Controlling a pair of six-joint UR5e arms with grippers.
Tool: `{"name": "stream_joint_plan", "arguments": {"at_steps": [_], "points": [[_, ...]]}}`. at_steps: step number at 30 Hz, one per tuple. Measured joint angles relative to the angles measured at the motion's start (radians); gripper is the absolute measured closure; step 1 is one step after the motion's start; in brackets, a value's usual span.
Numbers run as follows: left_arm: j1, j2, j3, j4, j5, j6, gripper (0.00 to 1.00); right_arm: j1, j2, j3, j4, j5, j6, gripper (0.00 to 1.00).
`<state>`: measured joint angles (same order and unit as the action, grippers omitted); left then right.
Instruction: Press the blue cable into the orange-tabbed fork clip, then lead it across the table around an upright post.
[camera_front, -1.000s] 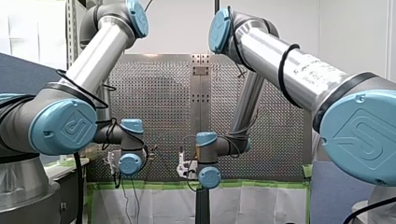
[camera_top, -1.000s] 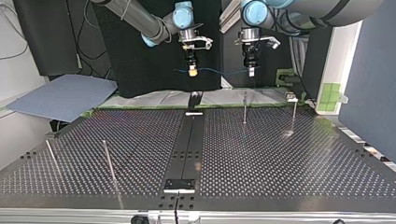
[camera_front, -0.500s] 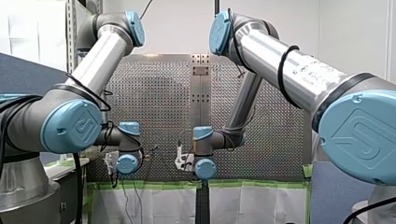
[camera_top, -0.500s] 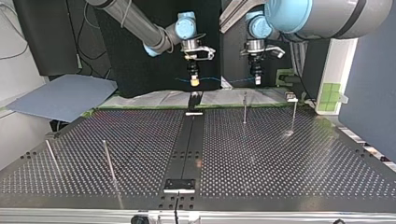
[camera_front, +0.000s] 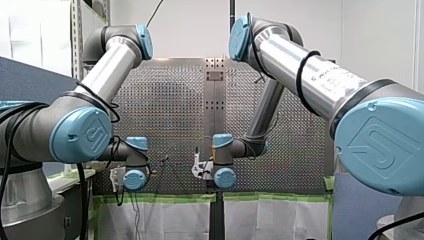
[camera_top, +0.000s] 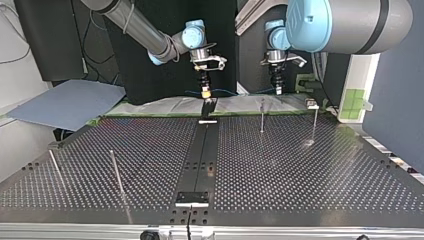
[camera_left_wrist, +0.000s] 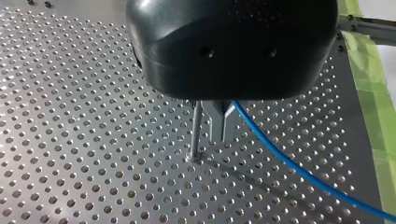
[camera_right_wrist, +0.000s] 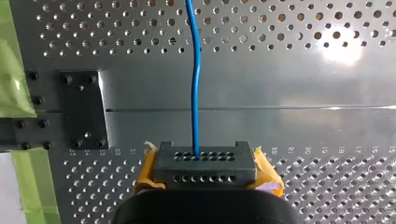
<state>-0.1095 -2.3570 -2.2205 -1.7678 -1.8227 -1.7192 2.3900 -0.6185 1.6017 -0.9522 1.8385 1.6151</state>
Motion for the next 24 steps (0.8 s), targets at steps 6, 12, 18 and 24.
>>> {"name": "stream_joint_plan", "arguments": {"at_steps": [6, 12, 18, 24], "points": [[0.003, 0.0, 0.042, -0.043, 0.01, -0.007, 1.0, -0.013, 0.001, -0.003, 0.003, -0.01, 0.0, 1.0], [0.007, 0.0, 0.058, -0.059, 0.013, -0.009, 1.0, -0.035, 0.004, -0.004, 0.008, -0.011, -0.003, 1.0], [0.009, 0.0, 0.076, -0.084, 0.024, -0.008, 1.0, -0.056, 0.019, -0.006, 0.013, -0.011, -0.006, 1.0], [0.012, 0.0, 0.091, -0.112, 0.028, -0.01, 1.0, -0.066, 0.032, -0.011, 0.014, -0.011, -0.007, 1.0]]}}
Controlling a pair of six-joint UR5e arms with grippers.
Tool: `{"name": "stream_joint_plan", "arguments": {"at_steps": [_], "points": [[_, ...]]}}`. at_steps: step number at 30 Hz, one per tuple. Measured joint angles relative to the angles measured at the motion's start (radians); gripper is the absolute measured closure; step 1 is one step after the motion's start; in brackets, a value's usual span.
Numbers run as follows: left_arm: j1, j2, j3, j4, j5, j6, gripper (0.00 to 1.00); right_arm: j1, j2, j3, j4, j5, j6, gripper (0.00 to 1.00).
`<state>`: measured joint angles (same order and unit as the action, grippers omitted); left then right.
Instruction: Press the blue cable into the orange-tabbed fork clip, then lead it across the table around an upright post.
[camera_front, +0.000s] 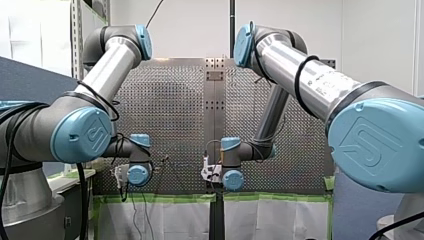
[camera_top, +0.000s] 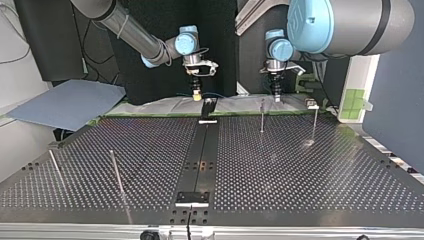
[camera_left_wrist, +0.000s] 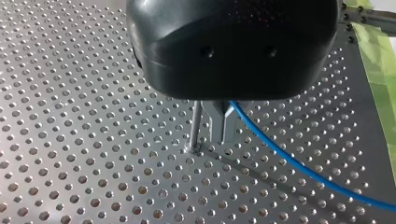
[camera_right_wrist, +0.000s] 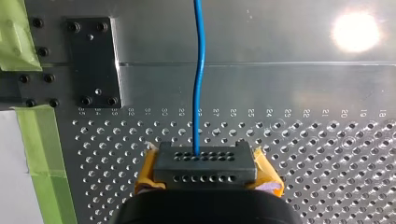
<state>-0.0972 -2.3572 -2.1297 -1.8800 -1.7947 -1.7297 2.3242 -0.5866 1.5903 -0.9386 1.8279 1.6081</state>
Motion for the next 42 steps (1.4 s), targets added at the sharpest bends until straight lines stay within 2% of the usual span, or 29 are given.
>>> {"name": "stream_joint_plan", "arguments": {"at_steps": [9, 18, 26, 32, 42], "points": [[0.005, 0.0, 0.036, -0.046, 0.019, -0.011, 1.0, -0.001, 0.002, -0.027, 0.026, -0.001, -0.003, 1.0], [0.014, -0.021, 0.076, -0.106, 0.041, -0.025, 1.0, -0.001, 0.002, -0.052, 0.086, 0.001, -0.009, 1.0], [0.018, -0.028, 0.108, -0.135, 0.049, -0.029, 1.0, -0.011, 0.004, -0.053, 0.078, 0.004, -0.021, 1.0], [0.021, -0.028, 0.149, -0.182, 0.051, -0.036, 1.0, -0.02, 0.005, -0.067, 0.067, 0.003, -0.023, 1.0], [0.029, -0.028, 0.215, -0.262, 0.059, -0.053, 1.0, -0.034, 0.006, -0.101, 0.074, 0.0, -0.024, 1.0]]}}
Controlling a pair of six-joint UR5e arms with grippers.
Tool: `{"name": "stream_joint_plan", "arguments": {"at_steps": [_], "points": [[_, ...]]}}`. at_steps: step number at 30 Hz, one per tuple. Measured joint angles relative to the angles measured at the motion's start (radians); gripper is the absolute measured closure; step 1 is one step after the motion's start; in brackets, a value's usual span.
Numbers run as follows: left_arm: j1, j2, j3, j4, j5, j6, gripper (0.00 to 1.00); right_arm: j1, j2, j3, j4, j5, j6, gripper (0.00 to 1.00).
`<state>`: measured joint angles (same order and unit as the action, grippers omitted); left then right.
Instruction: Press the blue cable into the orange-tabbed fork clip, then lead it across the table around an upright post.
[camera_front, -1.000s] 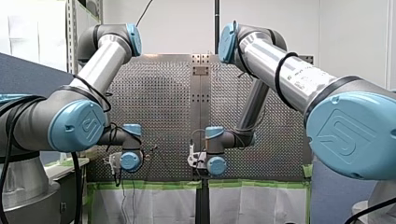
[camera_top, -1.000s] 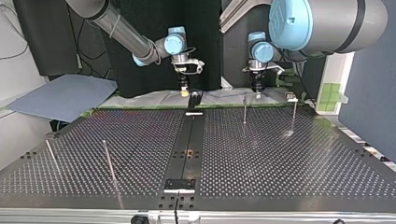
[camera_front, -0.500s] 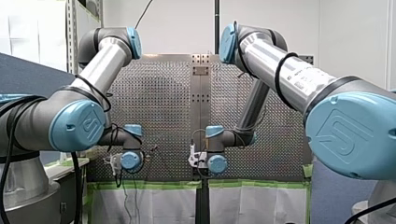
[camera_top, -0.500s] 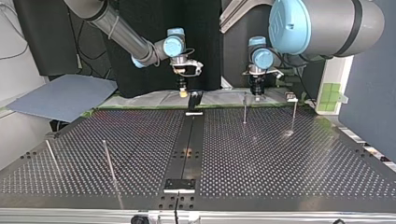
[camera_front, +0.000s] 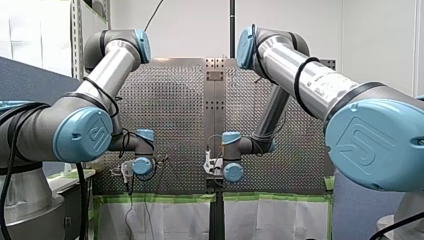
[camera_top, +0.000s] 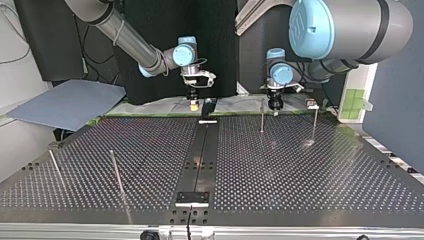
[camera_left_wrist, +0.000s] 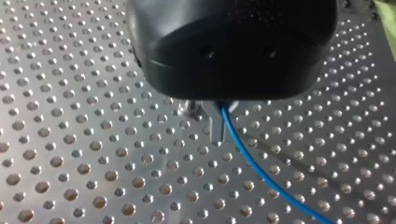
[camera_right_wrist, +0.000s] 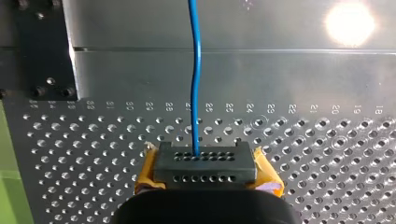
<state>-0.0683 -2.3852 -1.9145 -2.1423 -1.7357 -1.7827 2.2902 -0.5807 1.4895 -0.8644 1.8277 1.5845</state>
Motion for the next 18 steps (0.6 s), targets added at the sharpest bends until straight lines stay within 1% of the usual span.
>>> {"name": "stream_joint_plan", "arguments": {"at_steps": [5, 13, 14, 15, 16, 17, 18], "points": [[0.009, 0.0, 0.014, -0.016, 0.016, -0.016, 1.0, -0.014, 0.0, -0.015, 0.004, -0.001, -0.006, 1.0], [0.022, 0.001, 0.019, -0.02, 0.022, -0.018, 1.0, -0.044, 0.002, -0.039, 0.012, -0.004, -0.019, 1.0], [0.022, 0.001, 0.019, -0.021, 0.022, -0.018, 0.77, -0.048, 0.002, -0.042, 0.014, -0.005, -0.021, 1.0], [0.023, 0.001, 0.019, -0.021, 0.023, -0.017, 0.77, -0.051, 0.003, -0.045, 0.017, -0.006, -0.022, 1.0], [0.024, 0.001, 0.019, -0.021, 0.024, -0.014, 0.74, -0.053, 0.003, -0.047, 0.019, -0.008, -0.024, 1.0], [0.025, 0.001, 0.019, -0.021, 0.024, -0.01, 0.69, -0.056, 0.003, -0.048, 0.021, -0.009, -0.026, 1.0], [0.026, 0.001, 0.019, -0.021, 0.024, -0.003, 0.69, -0.057, 0.003, -0.049, 0.022, -0.011, -0.027, 1.0]]}}
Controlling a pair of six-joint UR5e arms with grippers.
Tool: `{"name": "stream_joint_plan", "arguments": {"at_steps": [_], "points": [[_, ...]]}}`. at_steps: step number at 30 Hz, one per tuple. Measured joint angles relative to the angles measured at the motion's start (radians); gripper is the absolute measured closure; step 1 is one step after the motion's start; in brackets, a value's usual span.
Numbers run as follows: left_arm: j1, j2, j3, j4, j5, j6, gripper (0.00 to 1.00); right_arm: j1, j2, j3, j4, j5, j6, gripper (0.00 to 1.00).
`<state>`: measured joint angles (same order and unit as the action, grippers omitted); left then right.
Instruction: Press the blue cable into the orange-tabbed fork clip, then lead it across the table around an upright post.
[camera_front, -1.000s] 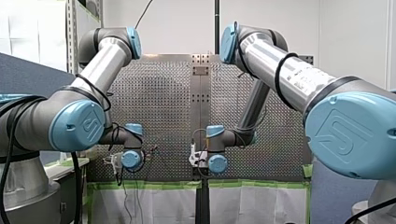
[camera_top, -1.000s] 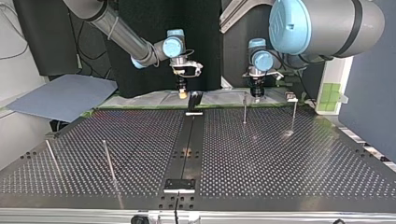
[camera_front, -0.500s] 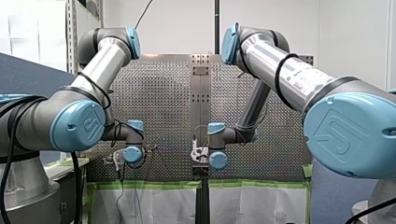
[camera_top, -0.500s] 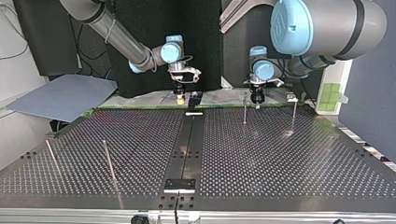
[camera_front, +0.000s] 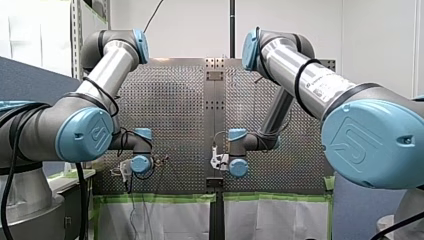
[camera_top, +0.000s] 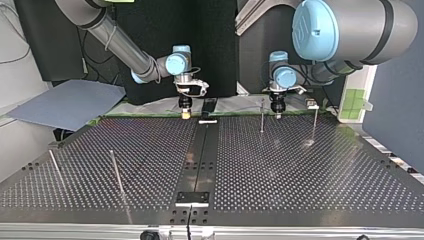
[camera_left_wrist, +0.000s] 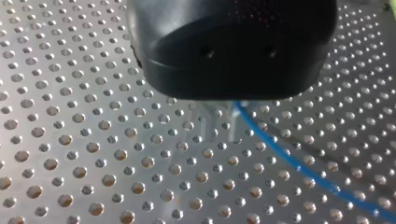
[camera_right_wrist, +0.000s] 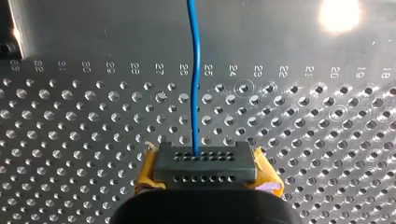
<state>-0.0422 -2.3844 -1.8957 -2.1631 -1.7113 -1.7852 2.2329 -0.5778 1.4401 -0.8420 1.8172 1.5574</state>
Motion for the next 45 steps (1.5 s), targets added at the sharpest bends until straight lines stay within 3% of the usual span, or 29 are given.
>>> {"name": "stream_joint_plan", "arguments": {"at_steps": [2, 3, 4, 5, 6, 7, 15, 23, 33, 45], "points": [[0.003, 0.0, 0.0, 0.0, 0.001, 0.013, 0.45, -0.002, 0.0, -0.001, 0.002, -0.002, -0.002, 1.0], [0.004, 0.0, 0.0, 0.0, 0.002, 0.019, 0.45, -0.002, 0.0, -0.001, 0.003, -0.002, -0.003, 1.0], [0.006, 0.0, 0.0, -0.001, 0.002, 0.023, 0.24, -0.003, 0.001, -0.001, 0.004, -0.002, -0.003, 1.0], [0.007, 0.0, 0.0, -0.003, 0.001, 0.027, 0.12, -0.003, 0.001, -0.002, 0.005, -0.003, -0.004, 1.0], [0.009, 0.0, 0.0, -0.006, -0.001, 0.031, 0.12, -0.003, 0.001, -0.002, 0.006, -0.003, -0.004, 1.0], [0.01, 0.0, 0.0, -0.009, -0.004, 0.034, 0.0, -0.003, 0.001, -0.002, 0.007, -0.003, -0.004, 1.0], [0.012, 0.0, -0.002, -0.048, -0.037, 0.04, 0.0, -0.001, 0.003, -0.002, 0.015, -0.004, -0.01, 1.0], [0.015, 0.001, -0.024, -0.085, 0.008, 0.037, 0.0, 0.0, 0.004, -0.002, 0.02, -0.005, -0.012, 1.0], [0.022, 0.008, -0.107, -0.015, 0.086, 0.037, 0.0, 0.001, 0.006, -0.002, 0.03, -0.005, -0.014, 1.0], [0.026, 0.038, -0.213, 0.07, 0.127, 0.027, 0.0, 0.001, 0.006, -0.002, 0.033, -0.007, -0.014, 1.0]]}}
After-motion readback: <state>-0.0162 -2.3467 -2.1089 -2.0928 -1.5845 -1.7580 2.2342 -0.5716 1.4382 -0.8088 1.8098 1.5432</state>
